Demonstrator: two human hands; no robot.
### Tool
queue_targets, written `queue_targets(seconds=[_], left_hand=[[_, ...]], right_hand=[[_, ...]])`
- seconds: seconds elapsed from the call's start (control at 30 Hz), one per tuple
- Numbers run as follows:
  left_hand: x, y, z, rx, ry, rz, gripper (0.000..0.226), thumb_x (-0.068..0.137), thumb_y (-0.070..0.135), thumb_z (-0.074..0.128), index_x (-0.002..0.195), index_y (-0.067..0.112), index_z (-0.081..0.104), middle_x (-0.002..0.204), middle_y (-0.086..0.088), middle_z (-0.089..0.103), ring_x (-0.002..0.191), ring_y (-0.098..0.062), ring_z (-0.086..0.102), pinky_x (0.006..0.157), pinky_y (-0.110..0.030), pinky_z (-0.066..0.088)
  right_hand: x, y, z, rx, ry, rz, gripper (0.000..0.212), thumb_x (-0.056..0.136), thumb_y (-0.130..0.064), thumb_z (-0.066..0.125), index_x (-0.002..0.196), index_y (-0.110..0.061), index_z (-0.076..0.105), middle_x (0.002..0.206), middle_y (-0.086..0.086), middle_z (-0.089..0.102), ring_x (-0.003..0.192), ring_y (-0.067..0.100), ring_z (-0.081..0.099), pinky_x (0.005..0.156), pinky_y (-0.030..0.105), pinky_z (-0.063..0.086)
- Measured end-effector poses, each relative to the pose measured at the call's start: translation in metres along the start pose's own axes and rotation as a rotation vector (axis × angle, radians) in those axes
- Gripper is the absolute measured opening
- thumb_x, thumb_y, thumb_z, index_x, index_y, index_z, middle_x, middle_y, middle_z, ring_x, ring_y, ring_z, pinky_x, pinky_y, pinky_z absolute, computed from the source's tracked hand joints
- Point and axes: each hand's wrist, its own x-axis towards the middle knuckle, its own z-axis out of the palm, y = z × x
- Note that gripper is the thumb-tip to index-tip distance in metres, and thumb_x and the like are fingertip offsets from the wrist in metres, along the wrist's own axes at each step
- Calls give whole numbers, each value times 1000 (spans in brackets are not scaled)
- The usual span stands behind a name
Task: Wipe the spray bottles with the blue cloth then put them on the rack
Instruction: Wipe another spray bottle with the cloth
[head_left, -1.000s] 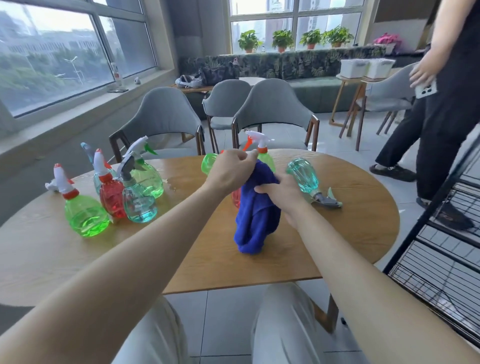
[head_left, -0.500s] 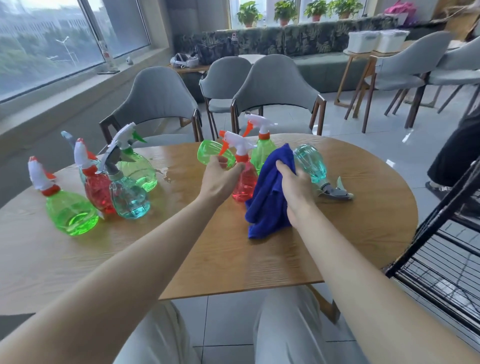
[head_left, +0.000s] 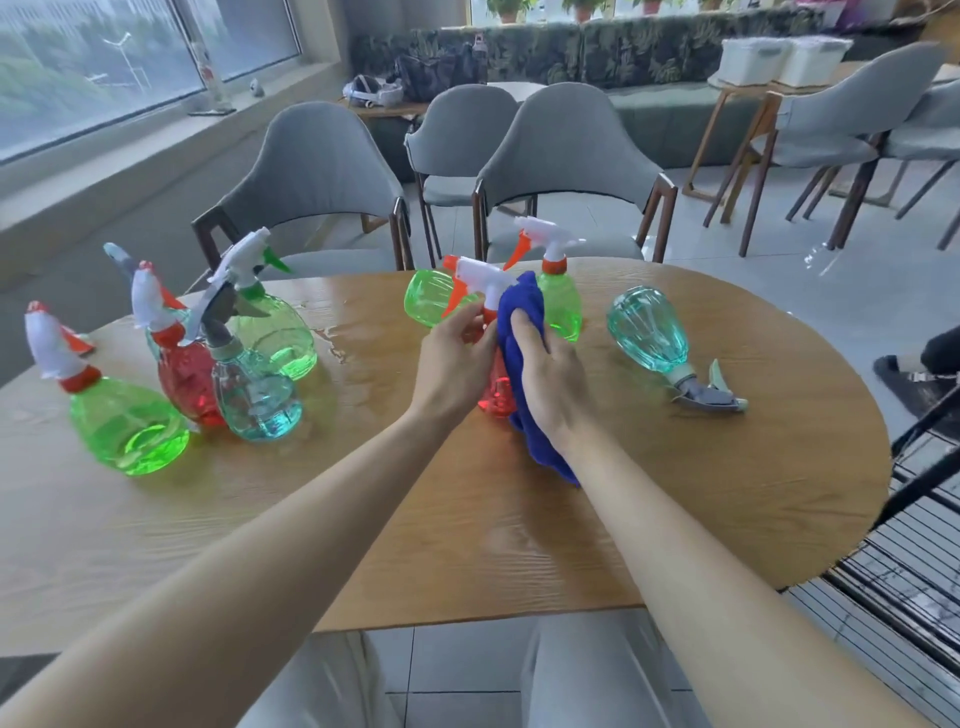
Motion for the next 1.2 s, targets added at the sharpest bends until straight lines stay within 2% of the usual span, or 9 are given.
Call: queue_targets(seconds=[0.07, 0.17, 0.33, 0.5, 0.77, 0.87, 1.0, 1.13, 1.2], left_hand=[[0, -4, -6, 0, -6, 10, 16, 106, 28, 62, 102, 18, 74, 88, 2, 76, 69, -9, 64, 65, -28, 49], [-2, -10, -19, 23, -24, 31, 15, 106, 30, 64, 93, 24, 70, 86, 7, 74, 76, -6, 65, 70, -25, 48], [-10, -24, -39, 58, -22, 79, 30, 105, 38, 67, 93, 10, 68, 87, -8, 72, 83, -25, 62, 80, -34, 49], [-19, -28, -50, 9, -35, 91, 21, 111, 27, 56, 109, 14, 71, 88, -10, 73, 72, -20, 59, 70, -31, 48], [-27, -36, -60, 93, -82, 171, 25, 113, 33, 52, 117, 13, 68, 90, -4, 71, 80, -15, 61, 77, -29, 48], [-29, -40, -60, 80, -54, 184, 24, 113, 28, 50, 125, 18, 68, 98, -5, 75, 88, -20, 66, 84, -35, 52], [-32, -40, -57, 76, -31, 173, 29, 112, 21, 49, 134, 14, 67, 106, -2, 76, 90, -18, 65, 87, -38, 53], [-34, -42, -57, 137, -17, 114, 47, 113, 32, 52, 156, 13, 52, 139, 3, 63, 130, -13, 59, 114, -39, 48], [-33, -42, -55, 171, -30, 91, 48, 113, 34, 49, 158, 16, 50, 140, -3, 61, 132, -20, 59, 114, -41, 47]], right_hand=[[1, 4, 6, -71, 9, -32, 39, 111, -49, 42, 97, -26, 70, 68, -17, 65, 72, 4, 62, 74, 30, 48], [3, 14, 14, -162, 21, -46, 39, 113, -44, 42, 101, -18, 69, 81, -10, 66, 73, -5, 59, 74, 23, 43], [5, 37, 24, -268, 2, 37, 33, 111, -41, 40, 109, -22, 67, 104, 1, 71, 106, 25, 63, 94, 38, 43], [-11, 27, 52, -131, 20, -244, 22, 111, -26, 49, 119, -19, 68, 104, -10, 67, 99, 7, 62, 92, 25, 46], [-10, 30, 48, -164, -1, -57, 35, 114, -35, 36, 93, -24, 61, 84, -10, 62, 77, 3, 57, 80, 33, 39], [-18, 29, 57, -166, 4, -212, 23, 112, -30, 43, 105, -24, 64, 95, -11, 65, 88, 3, 59, 85, 29, 44], [-20, 34, 62, -208, -1, -314, 14, 112, -24, 45, 115, -27, 59, 110, -14, 63, 104, -10, 56, 91, 6, 37], [-6, 34, 56, -196, -40, -173, 32, 113, -36, 37, 111, -20, 65, 104, -5, 68, 98, 6, 62, 93, 29, 46], [-5, 32, 57, -160, -35, -138, 38, 113, -38, 35, 108, -16, 65, 96, -5, 67, 91, 13, 61, 91, 37, 48]])
